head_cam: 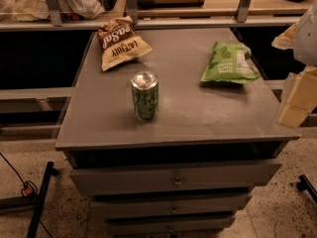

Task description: Move green rice chip bag near brown chip bag

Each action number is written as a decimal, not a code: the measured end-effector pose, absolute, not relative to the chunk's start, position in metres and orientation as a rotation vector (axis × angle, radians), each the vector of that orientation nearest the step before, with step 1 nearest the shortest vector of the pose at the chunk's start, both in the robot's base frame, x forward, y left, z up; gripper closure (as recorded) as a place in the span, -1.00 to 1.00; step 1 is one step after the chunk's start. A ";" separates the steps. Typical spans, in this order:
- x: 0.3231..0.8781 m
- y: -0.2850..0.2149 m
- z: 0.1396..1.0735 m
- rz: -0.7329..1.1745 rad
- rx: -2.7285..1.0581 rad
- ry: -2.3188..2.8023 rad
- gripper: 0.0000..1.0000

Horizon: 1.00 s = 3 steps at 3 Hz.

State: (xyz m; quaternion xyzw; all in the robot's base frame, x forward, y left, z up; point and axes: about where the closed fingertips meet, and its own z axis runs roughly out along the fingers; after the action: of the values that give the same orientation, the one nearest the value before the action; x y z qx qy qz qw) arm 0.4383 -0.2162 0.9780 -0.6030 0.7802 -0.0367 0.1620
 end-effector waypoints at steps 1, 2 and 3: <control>0.438 -0.216 0.978 -0.105 -1.721 2.227 -1.00; 0.447 -0.217 0.974 -0.143 -1.724 2.220 -1.00; 0.481 -0.220 0.958 -0.229 -1.746 2.196 -1.00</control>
Offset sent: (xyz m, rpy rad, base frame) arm 0.0209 -0.0034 -0.0153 -0.0532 -0.0234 0.0017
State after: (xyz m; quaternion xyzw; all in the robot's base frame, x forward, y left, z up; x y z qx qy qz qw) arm 0.4807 -0.2198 0.9581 -0.6120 0.7698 -0.0803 0.1625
